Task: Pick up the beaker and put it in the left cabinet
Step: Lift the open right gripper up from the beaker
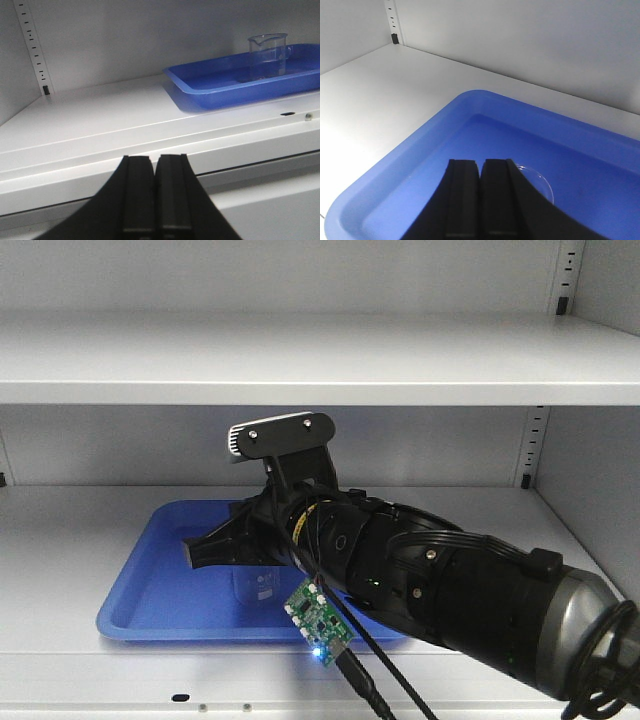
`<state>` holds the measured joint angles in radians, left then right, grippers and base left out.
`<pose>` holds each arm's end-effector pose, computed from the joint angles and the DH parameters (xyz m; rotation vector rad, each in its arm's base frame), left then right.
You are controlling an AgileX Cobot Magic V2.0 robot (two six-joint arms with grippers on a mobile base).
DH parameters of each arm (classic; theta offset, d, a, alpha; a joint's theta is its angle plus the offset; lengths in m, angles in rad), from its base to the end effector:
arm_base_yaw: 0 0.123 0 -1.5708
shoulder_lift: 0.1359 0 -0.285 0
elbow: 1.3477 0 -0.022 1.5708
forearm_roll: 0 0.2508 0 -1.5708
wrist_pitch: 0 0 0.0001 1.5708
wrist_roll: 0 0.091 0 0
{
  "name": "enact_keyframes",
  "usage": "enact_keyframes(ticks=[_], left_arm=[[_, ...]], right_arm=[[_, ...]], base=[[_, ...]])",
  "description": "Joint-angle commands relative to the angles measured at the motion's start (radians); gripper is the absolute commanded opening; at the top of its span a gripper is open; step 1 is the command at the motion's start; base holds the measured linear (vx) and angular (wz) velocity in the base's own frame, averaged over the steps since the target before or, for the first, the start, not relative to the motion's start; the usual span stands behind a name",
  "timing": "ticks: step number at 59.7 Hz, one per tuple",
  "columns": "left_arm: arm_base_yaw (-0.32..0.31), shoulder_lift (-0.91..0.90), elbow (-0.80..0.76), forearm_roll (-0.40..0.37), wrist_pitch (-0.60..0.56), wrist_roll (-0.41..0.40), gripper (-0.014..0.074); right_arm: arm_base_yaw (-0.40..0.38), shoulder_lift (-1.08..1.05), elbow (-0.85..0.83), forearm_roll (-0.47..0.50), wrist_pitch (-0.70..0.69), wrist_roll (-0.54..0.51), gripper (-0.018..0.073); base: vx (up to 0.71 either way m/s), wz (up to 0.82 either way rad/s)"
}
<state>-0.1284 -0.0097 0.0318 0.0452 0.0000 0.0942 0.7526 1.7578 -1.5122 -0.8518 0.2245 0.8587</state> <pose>0.0564 -0.0073 0.2030 0.2010 1.4922 0.0088 0.3222 0.2807 0.3482 -0.5677 1.8037 0.3724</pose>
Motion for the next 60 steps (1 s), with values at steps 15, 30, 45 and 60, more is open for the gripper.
enact_keyframes(ticks=[15,30,45,60], left_arm=[[-0.001,-0.019,0.016,-0.003,-0.075,-0.003,0.0001],[-0.001,-0.019,0.016,-0.003,-0.075,-0.003,0.0001],[-0.001,-0.019,0.016,-0.003,-0.075,-0.003,0.0001],[-0.001,-0.019,0.016,-0.003,-0.075,-0.003,0.0001]], right_arm=[[-0.003,-0.055,-0.033,-0.019,-0.033,-0.008,0.0001],[-0.003,-0.055,-0.033,-0.019,-0.033,-0.008,0.0001],[-0.003,-0.038,-0.033,-0.019,-0.032,-0.008,0.0001],[0.013,-0.040,-0.033,0.120,-0.007,-0.008,0.0001]], base=[[0.00,0.00],[0.00,0.00],[0.00,0.00],[0.00,0.00]])
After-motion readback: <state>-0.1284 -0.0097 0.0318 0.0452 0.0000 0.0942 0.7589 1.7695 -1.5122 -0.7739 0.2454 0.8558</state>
